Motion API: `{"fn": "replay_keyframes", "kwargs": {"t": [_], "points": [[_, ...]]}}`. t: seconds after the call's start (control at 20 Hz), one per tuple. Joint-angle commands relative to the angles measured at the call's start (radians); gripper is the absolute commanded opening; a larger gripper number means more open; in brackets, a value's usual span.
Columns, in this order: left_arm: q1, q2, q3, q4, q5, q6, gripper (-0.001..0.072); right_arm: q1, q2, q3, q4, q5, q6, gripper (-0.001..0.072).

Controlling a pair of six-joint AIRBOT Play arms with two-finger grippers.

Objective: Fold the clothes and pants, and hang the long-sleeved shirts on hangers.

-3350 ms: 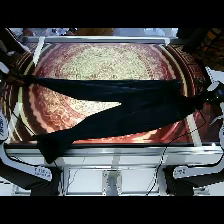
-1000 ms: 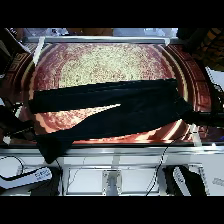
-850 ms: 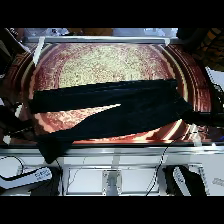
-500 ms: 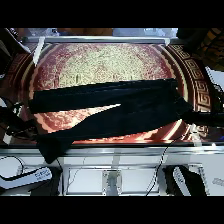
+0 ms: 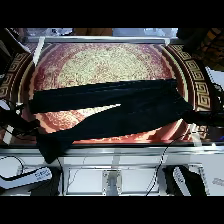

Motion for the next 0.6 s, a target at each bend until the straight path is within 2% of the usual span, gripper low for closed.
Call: {"fn": "replay_keyframes", "kwargs": {"t": [0.0,0.2,0.4,0.55], "points": [[0.001,0.001,-0.001,-0.003,0.027,-0.001,0.0024,0.001,0.001,0.000,0.000,-0.004,0.001,0.0333],[-0.001,0.001,0.117,-0.016,0.021,-0.005,0.0024,0.001,0.000,0.000,0.000,-0.016,0.001,0.0333],[-0.011,0.001,0.496,-0.048,-0.018,-0.043,0.0023,0.001,0.000,0.000,0.000,-0.021,0.001,0.0333],[-0.038,0.005,0.717,-0.214,-0.013,-0.048,0.0024,0.001,0.000,0.000,0.000,-0.030,0.001,0.0333]]}}
